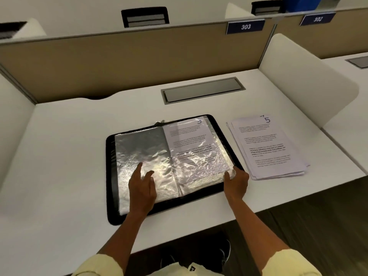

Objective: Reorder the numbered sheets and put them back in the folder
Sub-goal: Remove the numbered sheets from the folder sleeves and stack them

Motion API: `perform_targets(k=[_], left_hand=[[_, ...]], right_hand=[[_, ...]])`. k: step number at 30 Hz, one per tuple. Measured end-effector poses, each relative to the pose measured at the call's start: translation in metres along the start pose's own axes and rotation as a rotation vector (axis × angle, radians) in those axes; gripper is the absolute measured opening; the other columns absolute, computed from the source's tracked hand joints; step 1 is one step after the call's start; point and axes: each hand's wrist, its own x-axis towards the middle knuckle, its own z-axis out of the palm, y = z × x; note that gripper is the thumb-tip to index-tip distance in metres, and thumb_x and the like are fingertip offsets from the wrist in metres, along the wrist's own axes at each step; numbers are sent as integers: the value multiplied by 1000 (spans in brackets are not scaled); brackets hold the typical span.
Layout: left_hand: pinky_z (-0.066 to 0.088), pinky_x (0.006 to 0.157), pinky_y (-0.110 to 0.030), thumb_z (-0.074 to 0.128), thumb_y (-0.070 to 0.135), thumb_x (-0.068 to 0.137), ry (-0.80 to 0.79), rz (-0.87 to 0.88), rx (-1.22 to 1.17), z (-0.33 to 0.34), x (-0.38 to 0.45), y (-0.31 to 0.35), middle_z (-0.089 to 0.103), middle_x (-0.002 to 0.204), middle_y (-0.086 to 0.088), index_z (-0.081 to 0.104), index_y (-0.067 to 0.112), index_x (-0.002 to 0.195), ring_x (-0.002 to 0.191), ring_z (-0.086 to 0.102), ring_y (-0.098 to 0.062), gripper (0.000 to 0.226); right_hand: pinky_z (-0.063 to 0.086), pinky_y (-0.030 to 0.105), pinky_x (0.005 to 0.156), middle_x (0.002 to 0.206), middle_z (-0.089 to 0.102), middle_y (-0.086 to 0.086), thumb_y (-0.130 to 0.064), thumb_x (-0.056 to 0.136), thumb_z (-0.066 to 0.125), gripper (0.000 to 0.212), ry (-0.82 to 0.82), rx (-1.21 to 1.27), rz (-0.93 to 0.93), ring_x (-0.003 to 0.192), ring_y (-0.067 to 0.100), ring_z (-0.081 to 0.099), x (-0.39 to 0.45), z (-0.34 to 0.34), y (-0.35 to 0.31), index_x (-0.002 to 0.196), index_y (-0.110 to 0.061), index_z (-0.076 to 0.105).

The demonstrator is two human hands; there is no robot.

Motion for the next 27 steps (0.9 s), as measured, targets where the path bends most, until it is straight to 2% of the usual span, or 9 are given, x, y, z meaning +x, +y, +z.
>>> perform_targets(k=[6, 12, 14, 18, 21, 24, 27], left_hand=[[32, 110, -37, 36, 28, 93, 46, -23, 2, -18, -7, -23, 48, 143, -14, 68, 9, 91, 132, 43, -29, 37], [38, 102, -52, 40, 24, 92, 69, -6, 108, -29, -10, -41, 55, 133, -14, 61, 9, 77, 121, 49, -31, 30], [40, 97, -51, 43, 30, 90, 80, 2, 154, -32, -11, -48, 58, 128, -11, 63, 9, 76, 115, 51, -30, 32], [39, 90, -46, 50, 41, 85, 106, 52, 180, -38, -7, -56, 64, 109, -7, 55, 13, 57, 107, 57, -28, 39], [39, 91, -47, 53, 50, 86, 133, 59, 188, -36, 1, -51, 65, 99, -4, 49, 15, 51, 104, 59, -26, 50], [39, 93, -51, 56, 54, 85, 141, 94, 209, -27, 11, -40, 65, 97, -4, 50, 15, 52, 102, 60, -26, 52], [30, 108, -61, 54, 55, 86, 59, 98, 224, -8, 18, -26, 64, 111, -5, 59, 15, 64, 119, 56, -28, 46]], right_hand=[[51, 50, 97, 139, 48, 16, -16, 93, 68, 46, 52, -61, -9, 120, 38, 55, -2, 6, 1, 137, -8, 56], [50, 50, 97, 138, 46, 18, -12, 93, 67, 47, 93, -112, -38, 122, 40, 51, -7, 12, 0, 138, -5, 54], [49, 49, 97, 138, 46, 18, -12, 94, 66, 47, 100, -109, -31, 122, 40, 50, -8, 12, -1, 139, -5, 54], [51, 48, 94, 134, 50, 18, -11, 96, 62, 43, 115, -67, -23, 115, 38, 56, -8, 9, -4, 138, -7, 54], [51, 46, 88, 126, 57, 17, -6, 98, 55, 36, 132, -14, 3, 107, 34, 60, -7, 5, -9, 134, -8, 57], [49, 43, 87, 121, 63, 16, -8, 101, 48, 29, 174, 18, 20, 108, 34, 61, -5, 1, -9, 126, -7, 62], [54, 45, 87, 110, 69, 14, -11, 100, 55, 19, 173, 47, 38, 101, 33, 64, -2, -3, -5, 114, -8, 66]])
